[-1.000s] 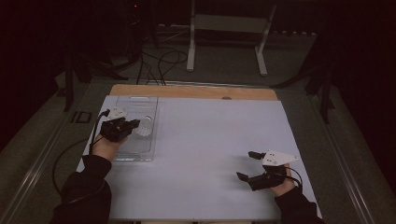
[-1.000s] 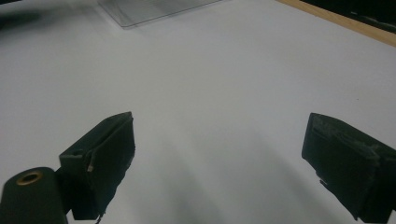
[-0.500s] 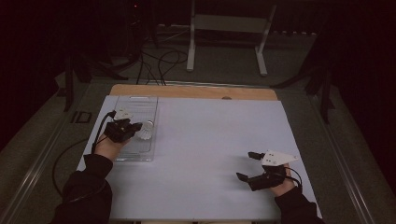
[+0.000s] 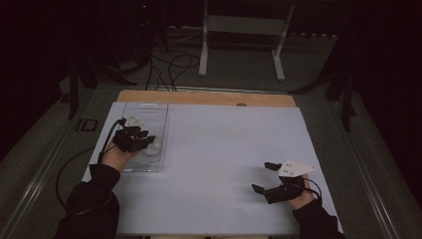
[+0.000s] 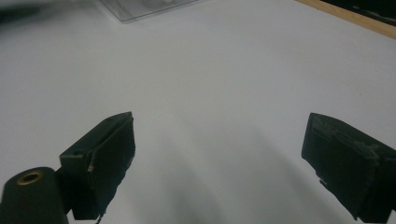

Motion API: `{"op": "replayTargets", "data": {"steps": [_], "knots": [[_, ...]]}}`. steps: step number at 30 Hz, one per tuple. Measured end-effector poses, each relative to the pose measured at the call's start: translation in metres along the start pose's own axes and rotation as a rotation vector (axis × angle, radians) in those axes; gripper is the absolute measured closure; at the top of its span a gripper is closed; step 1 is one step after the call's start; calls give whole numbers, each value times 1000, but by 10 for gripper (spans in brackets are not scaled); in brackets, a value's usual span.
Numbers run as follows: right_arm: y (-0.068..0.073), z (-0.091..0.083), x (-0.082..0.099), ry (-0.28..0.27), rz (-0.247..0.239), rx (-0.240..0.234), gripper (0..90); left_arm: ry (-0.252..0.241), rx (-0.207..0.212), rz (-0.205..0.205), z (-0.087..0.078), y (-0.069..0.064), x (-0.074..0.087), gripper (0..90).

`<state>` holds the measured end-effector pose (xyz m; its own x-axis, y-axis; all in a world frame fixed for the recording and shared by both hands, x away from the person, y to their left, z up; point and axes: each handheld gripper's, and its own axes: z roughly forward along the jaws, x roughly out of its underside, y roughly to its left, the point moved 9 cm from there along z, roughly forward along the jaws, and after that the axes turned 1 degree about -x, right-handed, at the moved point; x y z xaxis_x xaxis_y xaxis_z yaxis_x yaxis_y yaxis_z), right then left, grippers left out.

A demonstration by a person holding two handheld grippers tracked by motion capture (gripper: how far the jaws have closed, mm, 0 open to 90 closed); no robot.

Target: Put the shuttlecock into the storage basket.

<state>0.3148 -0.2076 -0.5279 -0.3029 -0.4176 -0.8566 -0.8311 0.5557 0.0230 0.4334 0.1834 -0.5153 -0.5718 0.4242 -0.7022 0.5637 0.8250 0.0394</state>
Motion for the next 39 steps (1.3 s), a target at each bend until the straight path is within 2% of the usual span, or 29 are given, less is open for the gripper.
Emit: {"op": "replayTargets", "data": {"steps": [6,7,9,10,14,18,19,20,22,23,25,31,39], "knots": [[0,-1,0,1,0,3,97,-26,-39,-23,-8,3,-4,321],[0,-1,0,2,-1,3,97,-47,-36,-42,-11,2,-6,291],[0,-1,0,1,0,3,97,-48,-23,-49,-12,1,-7,192],[0,0,0,3,-1,4,97,-64,9,-64,-16,-2,-8,143],[0,0,0,4,-2,2,97,-80,8,-86,-20,-2,-11,111],[1,0,-1,2,-3,2,97,-89,18,-73,-23,-5,-13,73],[1,0,-1,2,-3,2,97,-89,18,-73,-23,-5,-13,41],[1,0,-1,0,-2,0,97,-96,36,-71,-25,-8,-15,24],[1,0,-1,-1,-2,0,97,-90,45,-66,-25,-10,-16,1],[2,0,-1,-1,-2,0,97,-91,62,-60,-26,-12,-17,1],[2,0,-1,-5,1,-3,97,-96,60,-50,-27,-14,-18,0],[4,1,0,-8,-1,-5,97,-117,96,-54,-32,-17,-25,0],[6,2,1,-8,1,-6,97,-126,107,-38,-36,-23,-30,0]]}}
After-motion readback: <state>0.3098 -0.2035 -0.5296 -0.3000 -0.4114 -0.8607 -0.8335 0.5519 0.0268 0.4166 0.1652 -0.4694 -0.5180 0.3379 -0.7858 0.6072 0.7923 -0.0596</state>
